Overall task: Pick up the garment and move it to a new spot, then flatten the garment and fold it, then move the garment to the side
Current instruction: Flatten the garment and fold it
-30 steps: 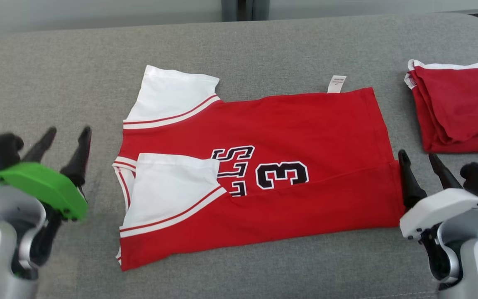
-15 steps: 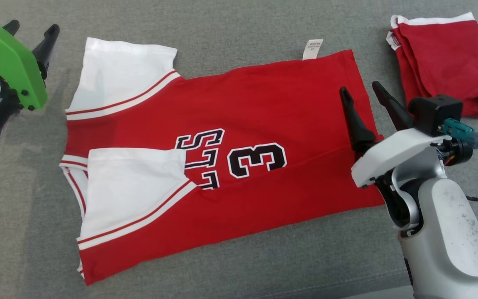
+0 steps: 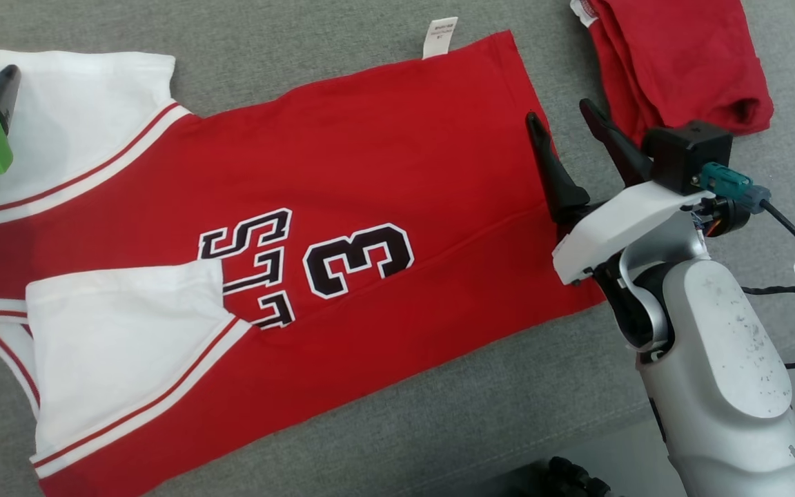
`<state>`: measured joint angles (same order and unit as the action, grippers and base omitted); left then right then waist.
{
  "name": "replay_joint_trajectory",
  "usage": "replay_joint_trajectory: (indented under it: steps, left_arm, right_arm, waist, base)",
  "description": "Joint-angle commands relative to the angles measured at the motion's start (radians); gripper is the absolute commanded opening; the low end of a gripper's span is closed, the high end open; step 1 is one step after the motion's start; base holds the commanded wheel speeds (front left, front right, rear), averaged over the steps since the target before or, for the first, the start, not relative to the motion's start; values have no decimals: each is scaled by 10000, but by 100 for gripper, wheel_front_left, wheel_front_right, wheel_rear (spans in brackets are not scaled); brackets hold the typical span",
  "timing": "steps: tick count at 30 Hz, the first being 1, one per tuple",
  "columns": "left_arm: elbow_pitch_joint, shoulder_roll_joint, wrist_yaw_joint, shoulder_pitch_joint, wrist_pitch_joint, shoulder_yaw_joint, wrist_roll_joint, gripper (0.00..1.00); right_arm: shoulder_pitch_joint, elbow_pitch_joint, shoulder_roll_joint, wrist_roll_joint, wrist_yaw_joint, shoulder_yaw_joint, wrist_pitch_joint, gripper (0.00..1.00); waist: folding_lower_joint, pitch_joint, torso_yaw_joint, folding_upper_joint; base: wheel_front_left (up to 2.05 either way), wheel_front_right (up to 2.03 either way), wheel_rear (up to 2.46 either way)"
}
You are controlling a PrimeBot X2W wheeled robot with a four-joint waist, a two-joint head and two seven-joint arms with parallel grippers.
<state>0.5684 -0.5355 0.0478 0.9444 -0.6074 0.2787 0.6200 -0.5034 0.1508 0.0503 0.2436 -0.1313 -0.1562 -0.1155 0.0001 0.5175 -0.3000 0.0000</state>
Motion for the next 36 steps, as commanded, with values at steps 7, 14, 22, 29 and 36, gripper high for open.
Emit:
replay_joint_trajectory:
  steps: [7,14,22,29,36]
  left_arm:
    - [305,12,-28,70,-260,114,133,88]
    - [156,93,95,137,2,209,113,0]
    - [-106,567,375,370,671,395,274,0]
    - [-570,1157,617,491,1282,722,406,0]
    - [-1073,1538,743,492,1802,1091,534,0]
  right_arm:
    - [-363,384,9,-8,12,4,211,100]
    - [-746,656,24,-227,12,-48,67,100]
    - [-1828,1558,629,-326,12,-417,-685,100]
    - [-2928,3034,1488,-292,12,-642,-1502,100]
    - [-3849,4639,2030,-197,12,-685,-2052,100]
  waist:
    - [-1,322,-376,0]
    - [-1,115,-71,0]
    - [-1,-339,669,0]
    - [-1,-516,1556,0]
    - [-1,-407,2334,0]
  base:
    - [0,0,0]
    - [0,0,0]
    - [0,0,0]
    - [0,0,0]
    - [0,0,0]
